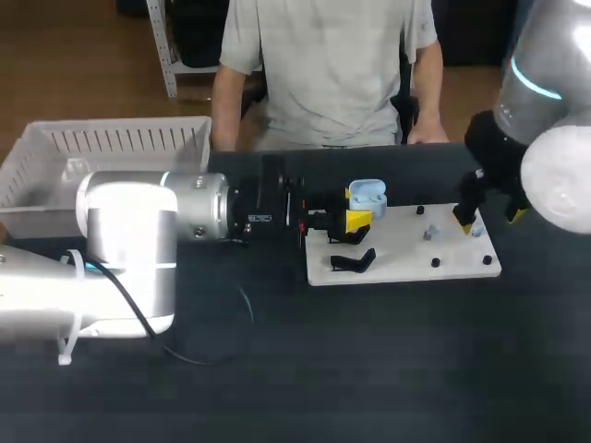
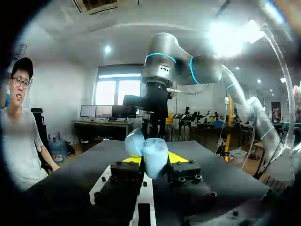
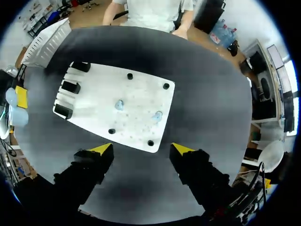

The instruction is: Pick up each earbud case from the left stands, insert the matching earbuds, close the lid, and place the case in the box.

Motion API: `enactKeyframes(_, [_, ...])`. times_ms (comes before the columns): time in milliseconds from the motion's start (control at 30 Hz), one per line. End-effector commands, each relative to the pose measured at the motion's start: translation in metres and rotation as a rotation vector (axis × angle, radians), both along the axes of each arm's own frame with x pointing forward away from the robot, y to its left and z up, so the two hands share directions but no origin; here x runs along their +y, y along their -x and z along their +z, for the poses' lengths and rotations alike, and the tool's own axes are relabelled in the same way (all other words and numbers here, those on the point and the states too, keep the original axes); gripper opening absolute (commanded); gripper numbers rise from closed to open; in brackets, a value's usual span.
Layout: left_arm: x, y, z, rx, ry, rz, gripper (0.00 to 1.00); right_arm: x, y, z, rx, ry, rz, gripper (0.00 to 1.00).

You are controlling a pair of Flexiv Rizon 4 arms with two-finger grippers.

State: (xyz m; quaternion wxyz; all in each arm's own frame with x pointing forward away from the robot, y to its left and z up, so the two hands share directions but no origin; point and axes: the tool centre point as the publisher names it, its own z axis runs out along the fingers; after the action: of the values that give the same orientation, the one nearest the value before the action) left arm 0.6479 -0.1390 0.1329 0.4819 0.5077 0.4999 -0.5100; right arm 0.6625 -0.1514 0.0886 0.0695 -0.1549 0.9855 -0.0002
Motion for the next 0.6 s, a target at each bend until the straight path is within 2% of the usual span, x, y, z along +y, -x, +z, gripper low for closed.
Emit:
enactKeyframes(33, [-0.001, -0.001, 0.0, 0.001, -0.001, -0.002, 0.0, 0.003, -0.015, -0.01, 0.059, 0.077, -0.011, 0.5])
enactKeyframes(267, [-0.001, -0.001, 0.0, 0.001, -0.001, -0.002, 0.0, -0.009, -0.029, -0.025, 0.113, 0.097, -0.054, 0.53])
enactKeyframes(300, [-0.001, -0.001, 0.0, 0.001, -0.001, -0.002, 0.0, -0.009, -0.03, -0.027, 0.114, 0.099, -0.055, 0.5])
enactKeyframes(367, [-0.001, -0.001, 0.0, 0.001, -0.001, -0.002, 0.0, -0.012, -0.033, -0.031, 0.119, 0.1, -0.066, 0.5])
enactKeyframes(467, [-0.001, -0.001, 0.0, 0.001, -0.001, -0.002, 0.0, -0.012, -0.037, -0.035, 0.118, 0.11, -0.08, 0.56])
enactKeyframes(500, [-0.001, -0.001, 0.0, 0.001, -0.001, -0.002, 0.0, -0.011, -0.038, -0.038, 0.12, 0.127, -0.079, 0.65])
enactKeyframes(533, [-0.001, -0.001, 0.0, 0.001, -0.001, -0.002, 0.0, -0.01, -0.039, -0.04, 0.12, 0.126, -0.079, 0.68])
enactKeyframes(600, [-0.001, -0.001, 0.0, 0.001, -0.001, -0.002, 0.0, -0.009, -0.041, -0.043, 0.119, 0.142, -0.082, 0.68])
